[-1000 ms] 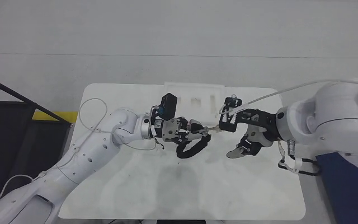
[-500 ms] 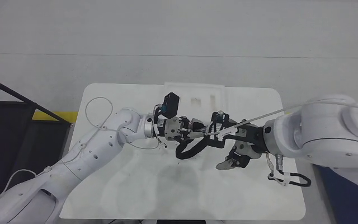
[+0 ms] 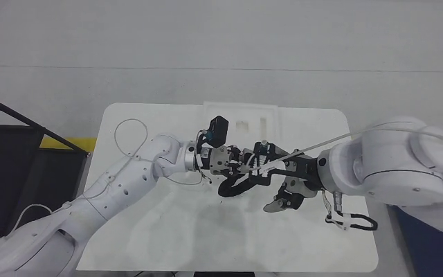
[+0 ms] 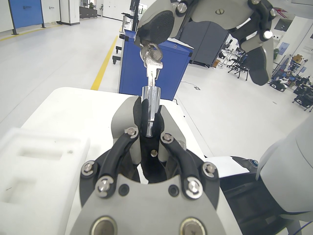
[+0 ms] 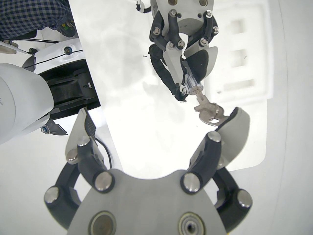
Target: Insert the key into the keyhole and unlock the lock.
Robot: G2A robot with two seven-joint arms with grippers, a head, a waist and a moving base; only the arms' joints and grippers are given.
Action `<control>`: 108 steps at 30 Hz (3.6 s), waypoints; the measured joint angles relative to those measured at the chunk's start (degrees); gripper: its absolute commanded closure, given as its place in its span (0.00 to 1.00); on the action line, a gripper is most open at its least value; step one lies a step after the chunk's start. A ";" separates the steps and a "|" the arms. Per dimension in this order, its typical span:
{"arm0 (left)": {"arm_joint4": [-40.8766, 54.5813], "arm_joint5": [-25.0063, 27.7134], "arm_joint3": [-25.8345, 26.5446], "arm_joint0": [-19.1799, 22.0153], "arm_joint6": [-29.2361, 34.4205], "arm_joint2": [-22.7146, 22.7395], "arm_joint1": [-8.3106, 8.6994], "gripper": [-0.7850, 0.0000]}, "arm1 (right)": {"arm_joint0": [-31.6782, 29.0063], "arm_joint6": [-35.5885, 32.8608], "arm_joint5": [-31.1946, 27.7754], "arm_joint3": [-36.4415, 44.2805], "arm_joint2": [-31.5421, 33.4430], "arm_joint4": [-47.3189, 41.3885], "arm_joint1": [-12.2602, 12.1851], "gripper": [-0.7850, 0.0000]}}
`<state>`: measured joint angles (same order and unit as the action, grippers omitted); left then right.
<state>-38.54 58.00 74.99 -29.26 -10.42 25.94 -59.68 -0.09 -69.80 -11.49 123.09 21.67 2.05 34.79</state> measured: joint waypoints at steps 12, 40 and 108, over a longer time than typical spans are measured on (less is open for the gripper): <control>-0.67 0.00 1.27 2.85 0.86 -2.58 1.04 1.00 | -0.14 0.20 -3.96 -2.16 2.96 8.02 0.32 0.00; 6.94 0.00 5.75 13.53 -0.28 -14.67 8.56 1.00 | -5.38 6.98 -16.13 -0.06 6.20 22.95 0.91 0.62; 1.81 0.00 5.19 14.75 -5.27 -16.20 9.07 1.00 | -15.09 7.07 -12.55 -2.56 16.85 13.08 2.86 0.00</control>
<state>-36.74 58.00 80.19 -14.51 -15.70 9.74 -50.62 -15.18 -62.73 -24.04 120.54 38.52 15.12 37.65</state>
